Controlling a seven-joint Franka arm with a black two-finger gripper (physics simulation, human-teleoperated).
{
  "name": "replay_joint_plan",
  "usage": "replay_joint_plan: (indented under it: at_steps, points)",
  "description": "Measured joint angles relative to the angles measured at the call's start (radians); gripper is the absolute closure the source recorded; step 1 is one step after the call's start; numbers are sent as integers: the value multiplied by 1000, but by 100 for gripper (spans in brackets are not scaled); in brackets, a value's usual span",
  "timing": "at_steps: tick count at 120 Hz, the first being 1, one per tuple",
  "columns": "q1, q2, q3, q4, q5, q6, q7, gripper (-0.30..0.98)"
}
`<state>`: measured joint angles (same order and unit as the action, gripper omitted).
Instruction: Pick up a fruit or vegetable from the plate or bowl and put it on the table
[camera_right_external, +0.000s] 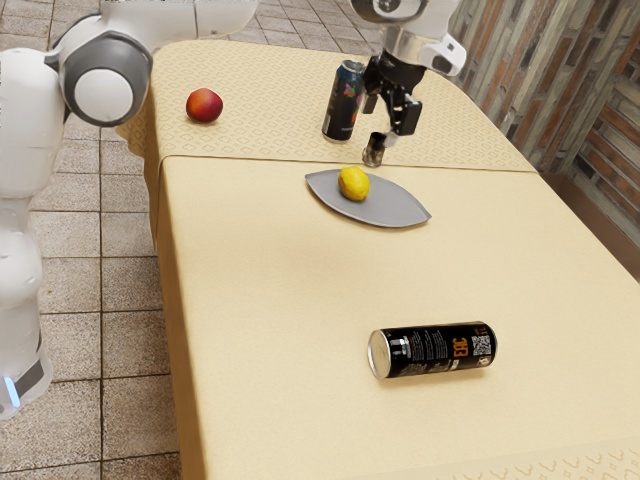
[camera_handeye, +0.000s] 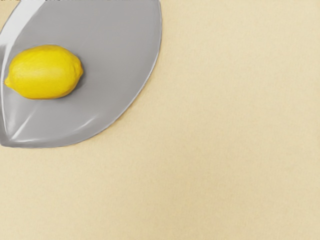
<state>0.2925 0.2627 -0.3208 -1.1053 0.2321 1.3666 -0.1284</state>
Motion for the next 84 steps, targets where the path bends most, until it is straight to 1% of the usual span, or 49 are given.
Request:
replay_joint_plan:
  at_steps: [28, 48, 63, 71, 84]
  points:
    - [-3, 47, 3, -27, -13, 77, -120, 0]
    - [28, 57, 5, -61, 7, 114, -212, 0]
    - [45, 63, 8, -96, 8, 137, -269, 0]
    - [45, 59, 11, -108, -19, 151, -314, 0]
    - [39, 55, 12, -97, -111, 165, -439, 0]
